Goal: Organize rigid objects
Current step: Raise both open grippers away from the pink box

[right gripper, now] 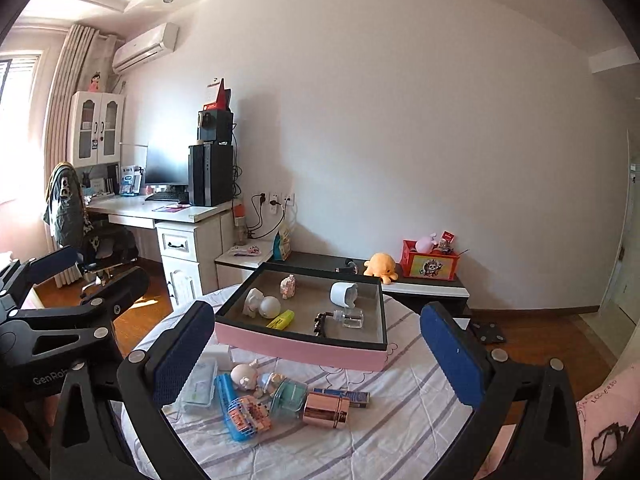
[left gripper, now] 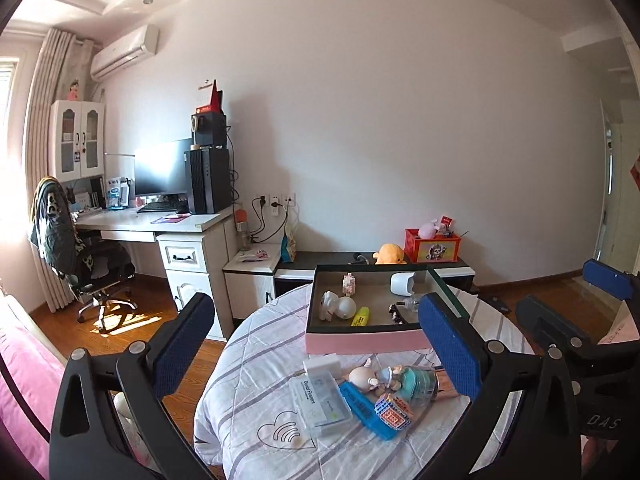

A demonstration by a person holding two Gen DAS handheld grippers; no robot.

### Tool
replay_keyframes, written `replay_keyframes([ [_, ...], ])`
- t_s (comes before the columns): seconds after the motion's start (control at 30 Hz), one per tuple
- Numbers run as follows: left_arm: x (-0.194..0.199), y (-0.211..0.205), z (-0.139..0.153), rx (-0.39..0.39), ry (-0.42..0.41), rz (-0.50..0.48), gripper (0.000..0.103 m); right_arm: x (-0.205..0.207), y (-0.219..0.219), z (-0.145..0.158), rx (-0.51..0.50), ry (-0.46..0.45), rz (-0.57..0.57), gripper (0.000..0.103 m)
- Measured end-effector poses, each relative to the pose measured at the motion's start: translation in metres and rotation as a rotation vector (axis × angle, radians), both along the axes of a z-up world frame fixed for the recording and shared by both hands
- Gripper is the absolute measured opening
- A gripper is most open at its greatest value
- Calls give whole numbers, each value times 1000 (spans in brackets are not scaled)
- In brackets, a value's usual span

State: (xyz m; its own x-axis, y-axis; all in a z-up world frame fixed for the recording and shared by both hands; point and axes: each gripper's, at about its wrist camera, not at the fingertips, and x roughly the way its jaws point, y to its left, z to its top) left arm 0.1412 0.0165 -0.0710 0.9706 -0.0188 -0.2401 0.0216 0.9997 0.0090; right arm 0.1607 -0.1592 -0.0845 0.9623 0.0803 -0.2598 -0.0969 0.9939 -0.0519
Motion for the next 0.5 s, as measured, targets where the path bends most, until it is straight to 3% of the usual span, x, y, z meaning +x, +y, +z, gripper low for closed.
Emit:
replay_keyframes([
  [0.5,-50,-8,14,46,-41,-22,103,-66,-3,5,15,-38,-27,103],
])
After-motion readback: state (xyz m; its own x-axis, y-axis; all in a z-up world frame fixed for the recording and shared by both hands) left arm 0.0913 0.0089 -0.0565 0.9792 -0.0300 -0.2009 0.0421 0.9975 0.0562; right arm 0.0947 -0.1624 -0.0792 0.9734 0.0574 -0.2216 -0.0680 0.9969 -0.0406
